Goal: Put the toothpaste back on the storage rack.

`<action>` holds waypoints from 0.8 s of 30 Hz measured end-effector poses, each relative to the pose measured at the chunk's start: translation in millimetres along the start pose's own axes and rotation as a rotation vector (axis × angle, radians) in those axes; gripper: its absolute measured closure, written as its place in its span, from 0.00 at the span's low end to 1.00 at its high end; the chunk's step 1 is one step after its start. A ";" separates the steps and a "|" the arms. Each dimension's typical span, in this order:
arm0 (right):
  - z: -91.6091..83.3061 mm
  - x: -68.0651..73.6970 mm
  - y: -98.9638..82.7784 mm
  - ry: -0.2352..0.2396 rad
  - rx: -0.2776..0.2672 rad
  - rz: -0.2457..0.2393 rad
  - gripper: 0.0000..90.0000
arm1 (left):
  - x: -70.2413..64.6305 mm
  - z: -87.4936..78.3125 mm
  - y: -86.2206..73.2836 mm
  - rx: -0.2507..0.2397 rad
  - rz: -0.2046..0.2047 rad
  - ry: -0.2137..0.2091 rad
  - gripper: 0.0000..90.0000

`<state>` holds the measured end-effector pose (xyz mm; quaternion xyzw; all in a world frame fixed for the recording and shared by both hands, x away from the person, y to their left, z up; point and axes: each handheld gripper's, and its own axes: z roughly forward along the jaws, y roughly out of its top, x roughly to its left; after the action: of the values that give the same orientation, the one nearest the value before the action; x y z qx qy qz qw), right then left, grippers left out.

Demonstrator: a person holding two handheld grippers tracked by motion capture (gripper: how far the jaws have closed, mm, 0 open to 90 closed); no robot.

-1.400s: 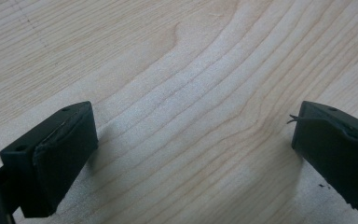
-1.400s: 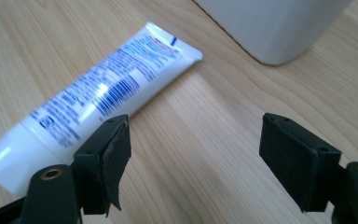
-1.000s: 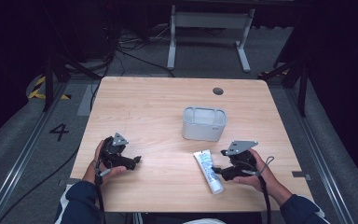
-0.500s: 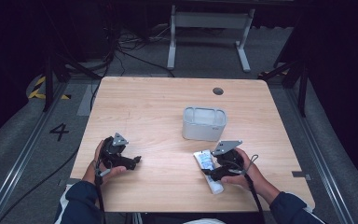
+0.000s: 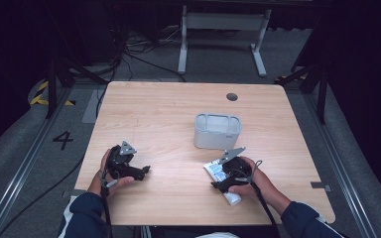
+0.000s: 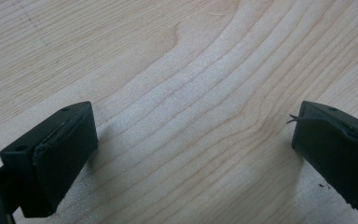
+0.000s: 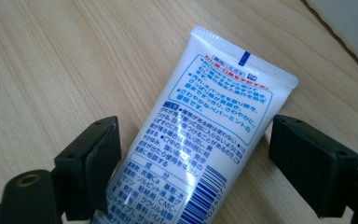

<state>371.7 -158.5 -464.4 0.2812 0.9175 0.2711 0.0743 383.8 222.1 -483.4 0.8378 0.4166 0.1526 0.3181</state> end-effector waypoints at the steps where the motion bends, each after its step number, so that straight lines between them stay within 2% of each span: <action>1: -0.1 0.0 0.9 -0.003 0.006 -0.003 0.20 | 0.0 0.0 0.0 0.000 -0.001 0.000 0.01; 10: 2.3 1.3 8.1 -0.012 0.040 -0.015 0.25 | 0.0 0.0 0.0 0.000 0.000 0.000 0.01; 24: 4.1 4.9 24.1 0.023 0.108 -0.071 0.40 | 0.0 0.0 0.0 0.000 -0.001 0.000 0.01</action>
<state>380.2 -137.2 -454.8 0.2491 0.9410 0.2214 0.0581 383.8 222.1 -483.4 0.8377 0.4168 0.1525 0.3183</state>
